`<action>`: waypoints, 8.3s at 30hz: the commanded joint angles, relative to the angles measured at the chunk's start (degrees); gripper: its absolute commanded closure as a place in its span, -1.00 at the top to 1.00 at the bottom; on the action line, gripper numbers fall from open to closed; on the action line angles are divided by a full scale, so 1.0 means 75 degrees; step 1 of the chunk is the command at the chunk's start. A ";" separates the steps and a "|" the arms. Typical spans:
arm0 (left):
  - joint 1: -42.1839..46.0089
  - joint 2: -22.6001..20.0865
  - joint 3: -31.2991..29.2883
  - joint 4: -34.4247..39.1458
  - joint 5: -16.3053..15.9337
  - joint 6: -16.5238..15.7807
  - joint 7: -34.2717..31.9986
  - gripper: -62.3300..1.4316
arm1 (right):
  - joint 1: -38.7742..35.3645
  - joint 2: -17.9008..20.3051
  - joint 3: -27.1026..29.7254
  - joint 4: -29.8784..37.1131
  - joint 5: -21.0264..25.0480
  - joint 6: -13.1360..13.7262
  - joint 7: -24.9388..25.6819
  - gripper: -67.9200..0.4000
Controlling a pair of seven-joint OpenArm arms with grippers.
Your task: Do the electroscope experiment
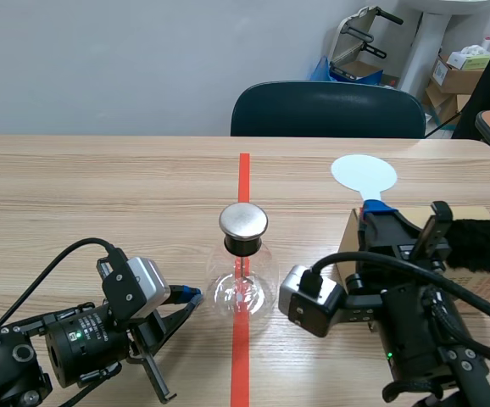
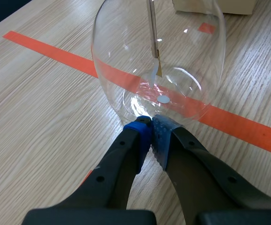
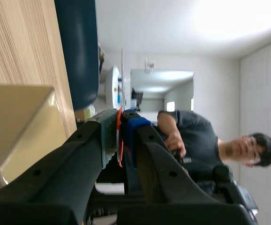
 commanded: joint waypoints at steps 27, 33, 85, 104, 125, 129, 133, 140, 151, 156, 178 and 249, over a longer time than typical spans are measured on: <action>-0.0003 0.0041 -0.0029 0.0131 -0.0047 0.0003 -0.0096 -0.85 | 0.0026 0.0038 0.0055 0.0154 -0.0029 -0.0093 0.4331 -0.94; -0.0003 0.0038 -0.0029 0.0131 -0.0047 0.0003 -0.0096 -0.85 | 0.0026 0.0038 0.0055 0.0154 -0.0029 -0.0093 0.4360 -0.94; -0.0003 0.0038 -0.0029 0.0131 -0.0047 0.0003 -0.0044 -0.85 | 0.0023 0.0041 0.0055 0.0154 -0.0029 -0.0090 -0.0950 -0.94; -0.0003 0.0038 -0.0029 0.0131 -0.0047 0.0003 -0.0044 -0.85 | 0.0026 0.0038 0.0055 0.0154 -0.0029 -0.0090 0.2384 -0.94; -0.0003 0.0041 -0.0029 0.0131 -0.0047 0.0003 -0.0044 -0.85 | 0.0026 0.0038 0.0055 0.0154 -0.0029 -0.0090 0.4299 -0.94; -0.0003 0.0041 -0.0029 0.0131 -0.0047 0.0003 -0.0044 -0.85 | 0.0026 0.0038 0.0055 0.0154 -0.0029 -0.0090 0.4299 -0.94; -0.0003 0.0041 -0.0029 0.0131 -0.0047 0.0003 -0.0044 -0.85 | 0.0026 0.0038 0.0055 0.0154 -0.0029 -0.0090 0.4296 -0.94; -0.0003 0.0041 -0.0029 0.0131 -0.0050 0.0003 -0.0044 -0.85 | 0.0026 0.0038 0.0055 0.0154 -0.0029 -0.0090 0.4106 -0.94; -0.0003 0.0038 -0.0029 0.0131 -0.0050 0.0003 -0.0044 -0.85 | 0.0026 0.0038 0.0055 0.0154 -0.0029 -0.0090 0.2369 -0.94; -0.0003 0.0038 -0.0029 0.0131 -0.0050 0.0003 -0.0044 -0.85 | 0.0026 0.0038 0.0058 0.0154 -0.0029 -0.0090 0.1367 -0.94; 0.0000 0.0038 -0.0029 0.0131 -0.0050 0.0003 0.0017 -0.85 | 0.0026 0.0038 0.0055 0.0154 -0.0029 -0.0090 0.0466 -0.94; 0.0000 0.0009 -0.0029 0.0131 -0.0050 -0.0003 0.0152 -0.85 | 0.0029 0.0041 0.0055 0.0154 -0.0029 -0.0096 0.0469 -0.94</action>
